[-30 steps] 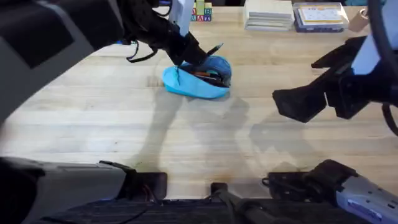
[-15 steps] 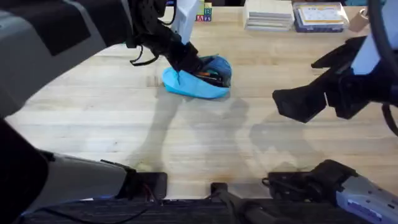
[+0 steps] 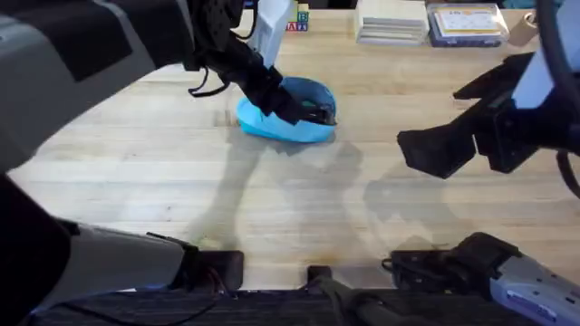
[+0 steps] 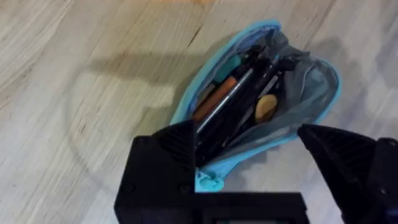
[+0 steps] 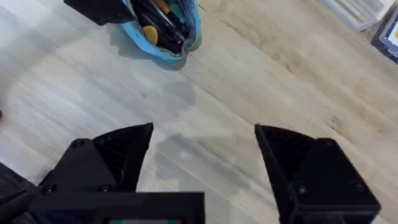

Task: Unzip the bag, pick up the pens from the table one at a time and place them inside, then zip the bag closed.

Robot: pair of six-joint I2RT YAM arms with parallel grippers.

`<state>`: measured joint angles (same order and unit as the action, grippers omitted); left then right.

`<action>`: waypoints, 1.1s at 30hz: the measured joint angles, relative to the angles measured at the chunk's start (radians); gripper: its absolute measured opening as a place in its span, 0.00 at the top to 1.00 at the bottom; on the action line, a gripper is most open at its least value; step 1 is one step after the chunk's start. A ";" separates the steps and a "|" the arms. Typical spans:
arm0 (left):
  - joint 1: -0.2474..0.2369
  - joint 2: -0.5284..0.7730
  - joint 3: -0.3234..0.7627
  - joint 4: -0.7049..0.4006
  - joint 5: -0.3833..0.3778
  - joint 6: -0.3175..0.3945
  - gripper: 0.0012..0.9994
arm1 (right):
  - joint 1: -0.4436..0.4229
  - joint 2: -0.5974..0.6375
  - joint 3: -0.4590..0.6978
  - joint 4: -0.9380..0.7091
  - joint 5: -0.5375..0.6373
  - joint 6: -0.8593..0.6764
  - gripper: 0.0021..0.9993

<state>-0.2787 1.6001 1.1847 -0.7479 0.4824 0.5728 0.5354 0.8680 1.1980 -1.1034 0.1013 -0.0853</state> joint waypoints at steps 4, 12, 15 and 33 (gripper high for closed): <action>-0.003 0.000 0.000 0.000 0.000 0.003 0.01 | 0.000 0.000 0.000 0.000 0.000 0.000 0.00; -0.003 -0.050 0.046 -0.036 -0.008 0.000 0.01 | 0.000 0.000 0.000 0.000 0.000 0.000 0.00; 0.003 -0.171 0.084 -0.037 -0.011 0.000 0.01 | 0.000 0.000 0.000 0.000 0.000 0.000 0.00; 0.216 -0.415 0.090 -0.290 -0.085 0.000 0.01 | 0.000 0.000 0.000 0.000 -0.140 0.037 0.00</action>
<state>-0.0628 1.1847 1.2743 -1.0382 0.3973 0.5728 0.5354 0.8680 1.1980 -1.1034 -0.0391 -0.0487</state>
